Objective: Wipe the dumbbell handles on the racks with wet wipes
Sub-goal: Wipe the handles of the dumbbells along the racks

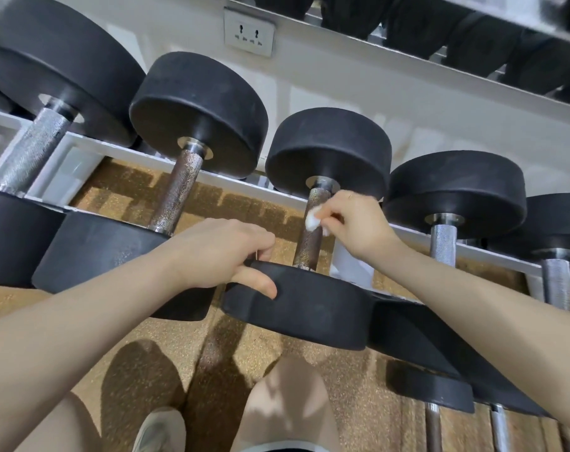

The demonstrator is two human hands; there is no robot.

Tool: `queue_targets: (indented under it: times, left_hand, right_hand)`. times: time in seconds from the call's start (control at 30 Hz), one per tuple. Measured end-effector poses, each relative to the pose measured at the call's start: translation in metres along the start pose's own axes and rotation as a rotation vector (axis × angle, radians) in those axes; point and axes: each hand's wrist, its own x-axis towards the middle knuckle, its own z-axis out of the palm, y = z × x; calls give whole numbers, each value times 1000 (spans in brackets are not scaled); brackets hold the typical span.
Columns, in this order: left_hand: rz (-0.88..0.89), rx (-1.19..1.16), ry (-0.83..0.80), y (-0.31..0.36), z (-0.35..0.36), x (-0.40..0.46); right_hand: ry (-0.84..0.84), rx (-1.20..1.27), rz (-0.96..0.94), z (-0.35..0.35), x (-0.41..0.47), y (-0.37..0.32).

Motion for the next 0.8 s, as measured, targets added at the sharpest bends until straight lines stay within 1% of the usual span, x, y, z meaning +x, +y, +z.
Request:
queue_targets:
  times: [0.1,0.13,0.17,0.2,0.23,0.27,0.33,0.37,0.4,0.47,0.5,0.6,0.63,0.7,0.73,0.8]
  left_hand:
    - [-14,12,-22,1,-2,0]
    - [-21,3,-29,2,-2,0]
    - [-31,-2,-44,3,-3,0]
    - [-41,-2,-60,4,-3,0]
    - [-49,1,-71,5,-4,0]
    - [-53,3,-76,5,-4,1]
    - [-59,3,-80,6,-5,1]
    - [-60,3,-81,6,-5,1]
    - [-60,5,-85,6,-5,1]
    - [-53,16,-89,7,-5,1]
    - [-49,21,-87,7,-5,2]
    - [-39,-1,-62,4,-3,2]
    - [-37,-6,-53,3,-2,2]
    - [-16,-7,-27,0,0,2]
    - [-4,-1,-14,-1,1,2]
    - [4,4,-6,-2,0,2]
  right_hand:
    - [-294,119,-230,0,-20,-3]
    - [-402,138,-250,-2,-22,-3]
    - [-499,130,-231,-6,-21,-5]
    - [-542,116,-194,-11,-16,-8]
    - [-494,114,-155,-14,-8,-9]
    - [-352,95,-133,-18,2,-11]
    - [-1,-24,-98,-22,20,-16]
    - [89,-97,-86,-21,24,-19]
    - [93,-185,-88,-18,26,-20]
    - [-32,-377,-122,-8,23,-16]
    - [-65,-414,-144,-6,21,-14]
    - [-84,-330,-149,-12,22,-14]
    - [-145,-326,-172,-14,22,-15]
    - [-317,-363,-275,-15,15,-17]
    - [-390,-339,-342,-15,7,-21]
    - [-500,-206,-431,-14,-8,-26]
